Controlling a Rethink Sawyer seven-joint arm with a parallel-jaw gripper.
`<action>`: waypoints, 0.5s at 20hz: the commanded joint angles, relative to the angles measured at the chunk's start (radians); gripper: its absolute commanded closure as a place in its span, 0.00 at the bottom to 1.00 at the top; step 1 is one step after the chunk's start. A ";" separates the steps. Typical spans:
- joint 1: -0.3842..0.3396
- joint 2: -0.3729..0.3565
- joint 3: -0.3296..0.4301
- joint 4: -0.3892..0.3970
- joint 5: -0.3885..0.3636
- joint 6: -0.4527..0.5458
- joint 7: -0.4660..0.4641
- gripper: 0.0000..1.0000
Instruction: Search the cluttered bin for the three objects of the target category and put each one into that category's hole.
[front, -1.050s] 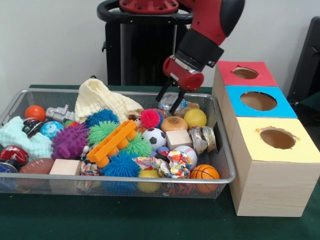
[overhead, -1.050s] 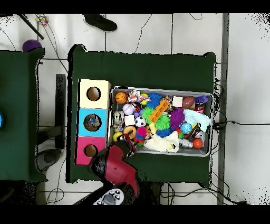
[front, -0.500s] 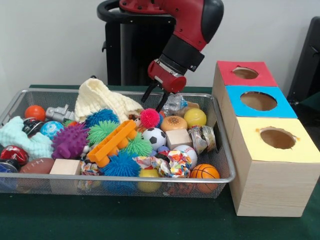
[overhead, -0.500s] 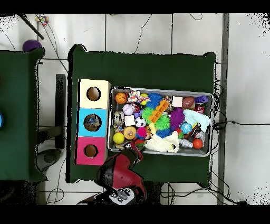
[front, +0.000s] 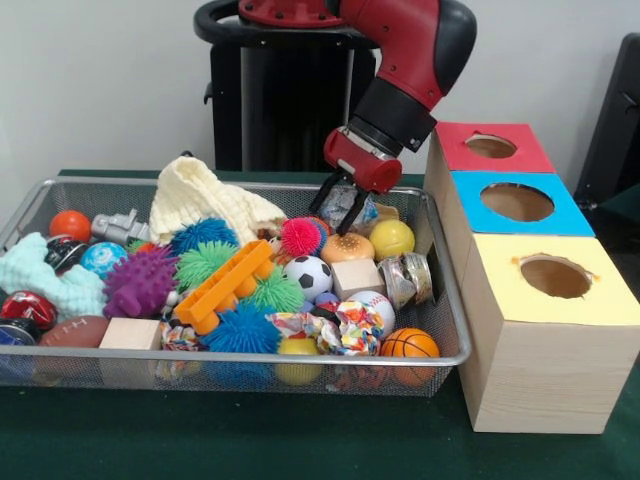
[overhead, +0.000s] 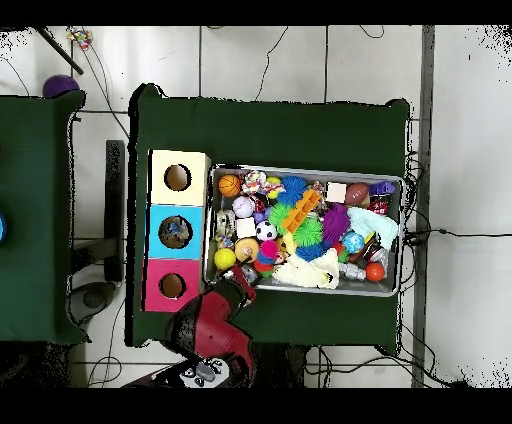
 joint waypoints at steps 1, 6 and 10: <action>0.058 0.097 0.199 -0.056 0.127 0.092 0.229 0.00; 0.036 0.101 0.245 -0.045 0.115 0.060 0.260 0.00; 0.023 0.097 0.256 -0.039 0.093 0.069 0.241 1.00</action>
